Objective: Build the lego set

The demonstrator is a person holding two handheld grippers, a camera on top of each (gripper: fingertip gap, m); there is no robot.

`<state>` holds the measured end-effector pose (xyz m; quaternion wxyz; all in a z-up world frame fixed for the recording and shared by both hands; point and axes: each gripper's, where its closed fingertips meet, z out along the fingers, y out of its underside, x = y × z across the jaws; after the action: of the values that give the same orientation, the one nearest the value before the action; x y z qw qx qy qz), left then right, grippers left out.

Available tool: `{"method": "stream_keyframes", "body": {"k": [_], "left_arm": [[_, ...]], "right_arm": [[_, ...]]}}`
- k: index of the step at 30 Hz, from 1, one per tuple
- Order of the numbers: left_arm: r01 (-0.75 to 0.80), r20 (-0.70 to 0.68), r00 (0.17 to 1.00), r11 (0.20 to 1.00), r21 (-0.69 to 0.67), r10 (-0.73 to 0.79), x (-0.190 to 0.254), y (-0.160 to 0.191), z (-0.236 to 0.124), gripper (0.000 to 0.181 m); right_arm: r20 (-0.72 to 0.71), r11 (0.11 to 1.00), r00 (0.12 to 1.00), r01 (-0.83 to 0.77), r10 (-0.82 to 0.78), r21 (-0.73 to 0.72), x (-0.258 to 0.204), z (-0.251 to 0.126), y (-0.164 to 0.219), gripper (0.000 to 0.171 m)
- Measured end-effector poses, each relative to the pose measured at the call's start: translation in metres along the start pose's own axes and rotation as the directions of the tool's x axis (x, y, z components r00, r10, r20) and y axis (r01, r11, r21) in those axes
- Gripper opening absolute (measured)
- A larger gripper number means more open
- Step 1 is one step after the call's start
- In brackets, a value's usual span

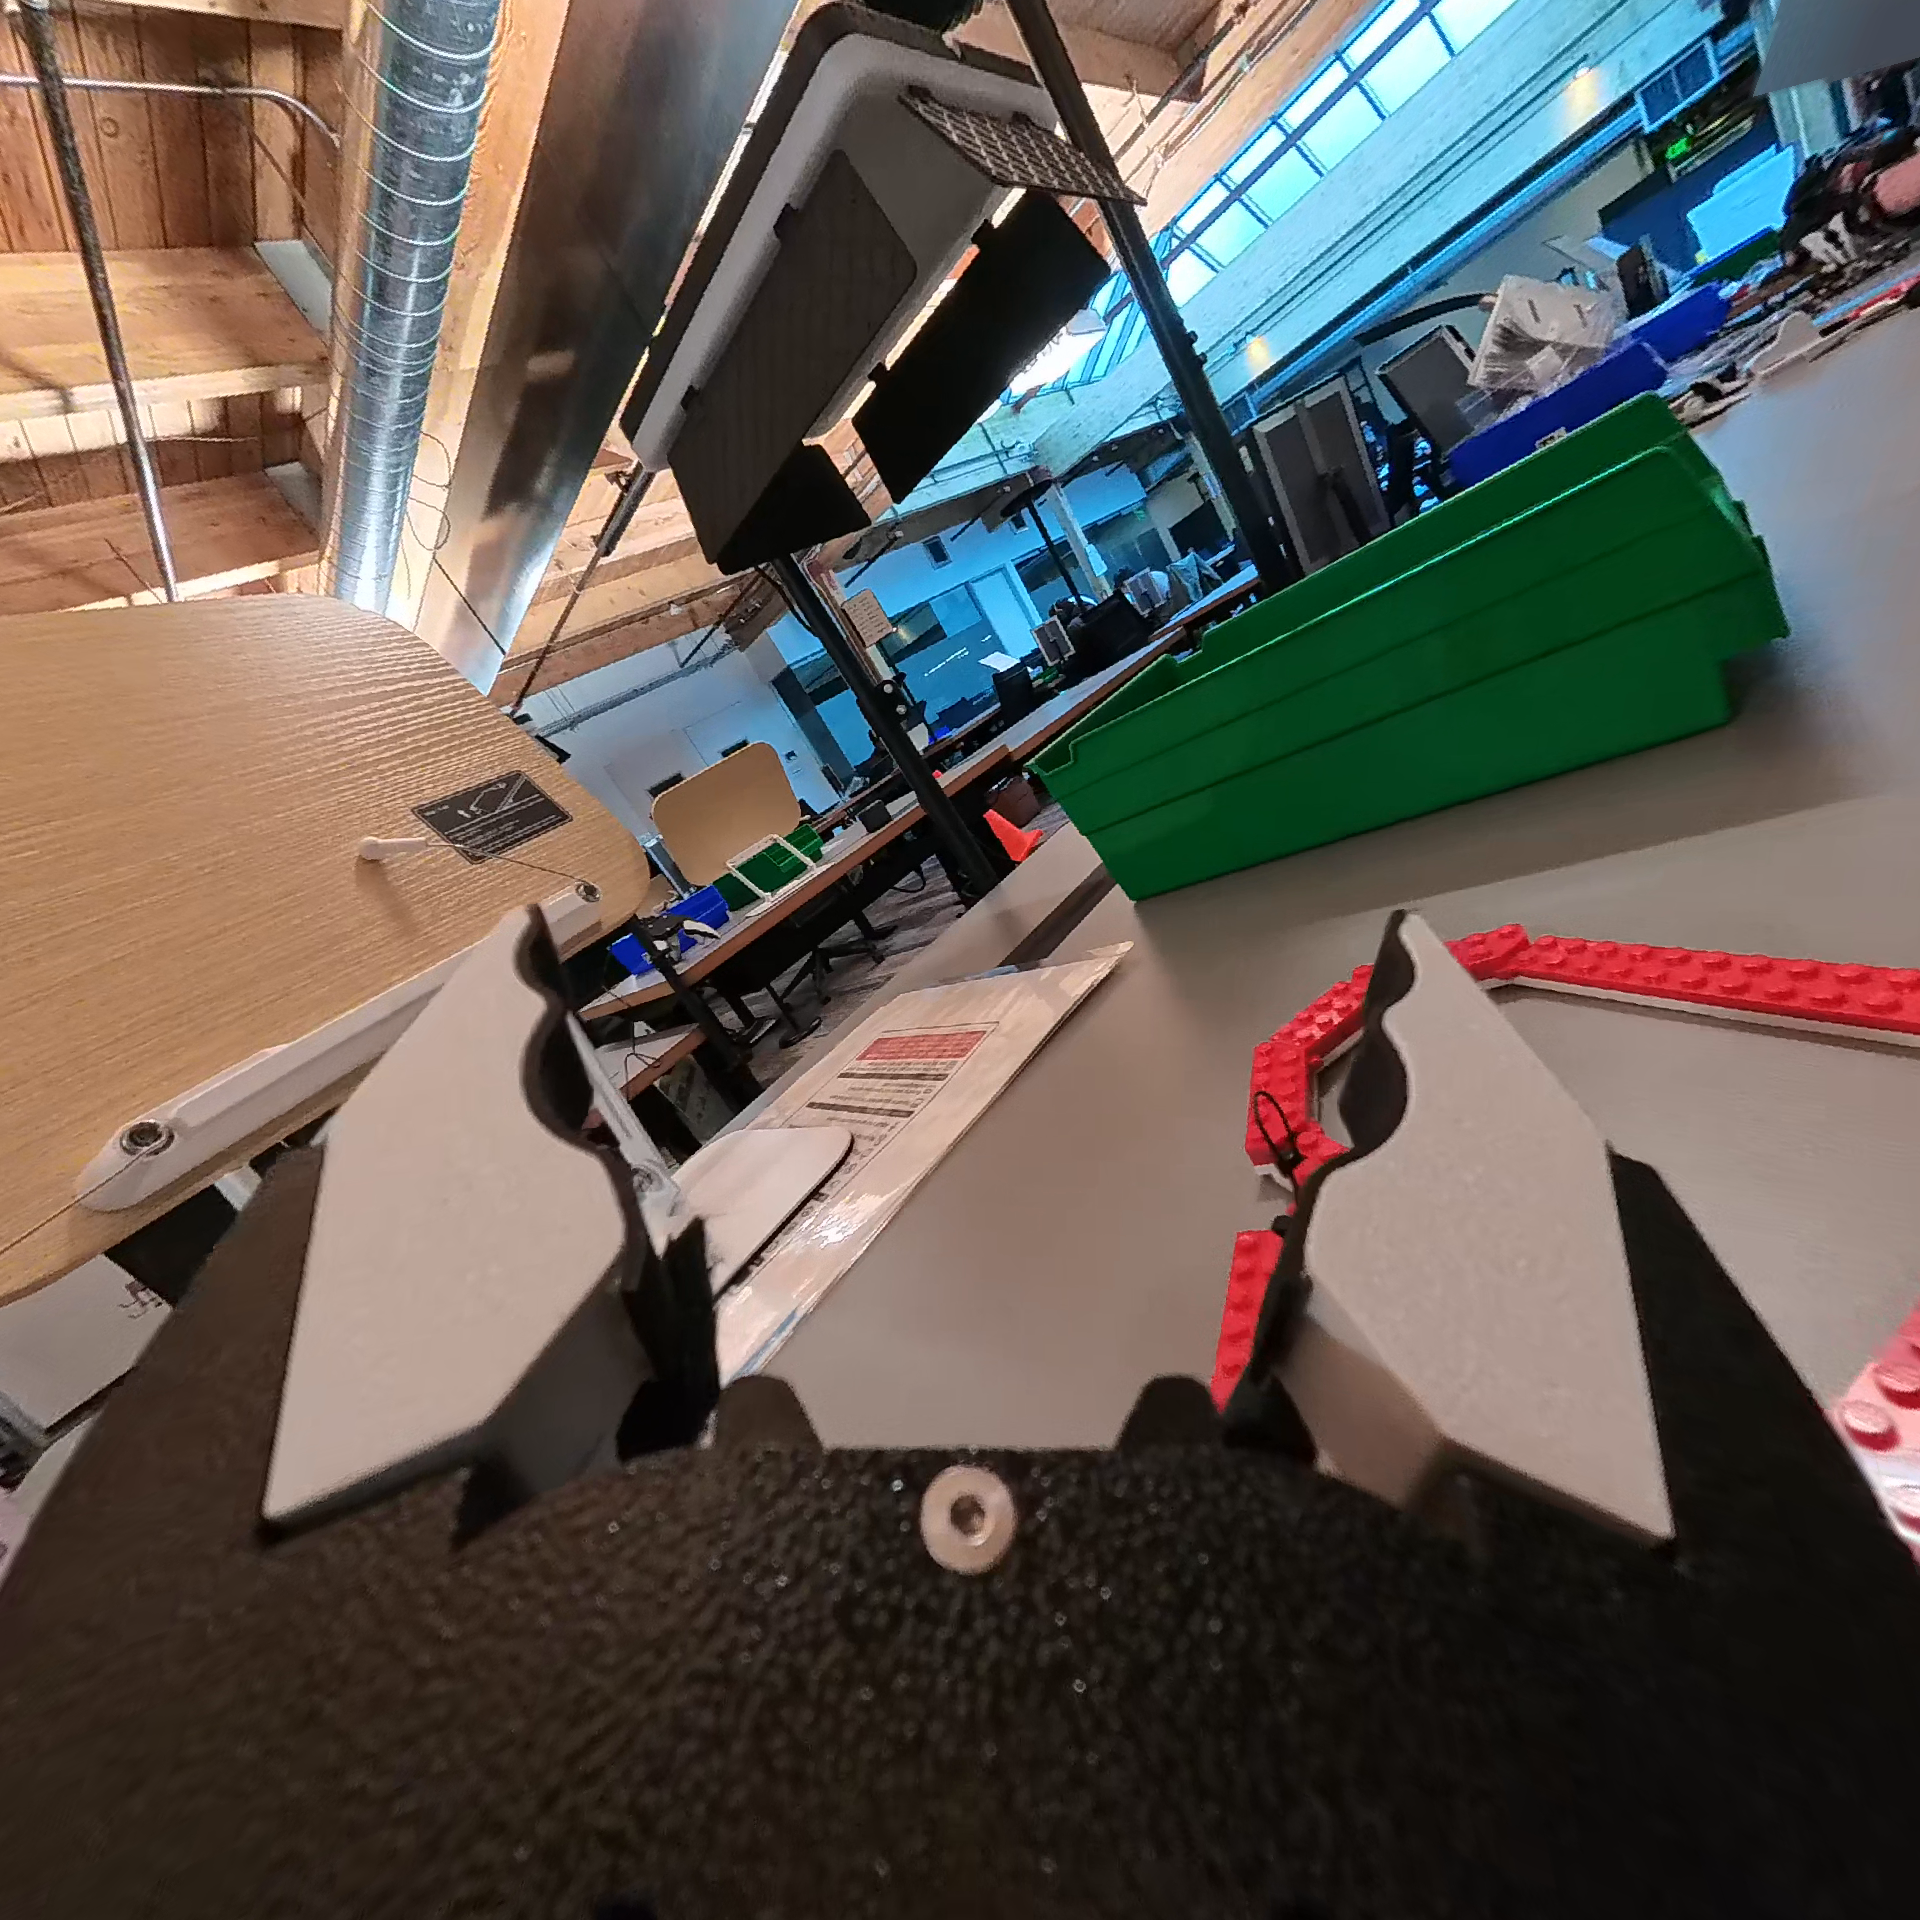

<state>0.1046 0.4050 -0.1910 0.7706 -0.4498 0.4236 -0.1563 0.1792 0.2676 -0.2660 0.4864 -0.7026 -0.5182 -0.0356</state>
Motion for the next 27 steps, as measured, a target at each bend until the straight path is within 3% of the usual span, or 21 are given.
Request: {"method": "stream_keyframes", "body": {"k": [20, 22, 25, 27], "left_arm": [[-0.034, 0.013, 0.999, 0.999, -0.031, 0.034, -0.005, 0.001, 0.001, 0.155], [-0.065, 0.07, 0.995, 0.998, -0.025, 0.067, -0.022, -0.017, -0.002, 0.154], [0.003, 0.157, 0.987, 0.996, 0.085, -0.016, -0.036, -0.074, -0.022, 0.152], [0.079, 0.103, 0.99, 0.987, 0.14, -0.094, -0.017, -0.103, -0.039, 0.147]], "right_arm": [[0.064, 0.991, 0.989, 0.128, -0.13, 0.03, -0.018, 0.003, -0.026, 0.011], [0.088, 0.984, 0.98, 0.178, -0.18, 0.03, -0.019, 0.004, -0.028, 0.01], [0.146, 0.967, 0.956, 0.248, -0.253, 0.052, -0.023, 0.006, -0.032, 0.01], [0.169, 0.954, 0.939, 0.291, -0.299, 0.068, -0.024, 0.01, -0.032, 0.01]]}}
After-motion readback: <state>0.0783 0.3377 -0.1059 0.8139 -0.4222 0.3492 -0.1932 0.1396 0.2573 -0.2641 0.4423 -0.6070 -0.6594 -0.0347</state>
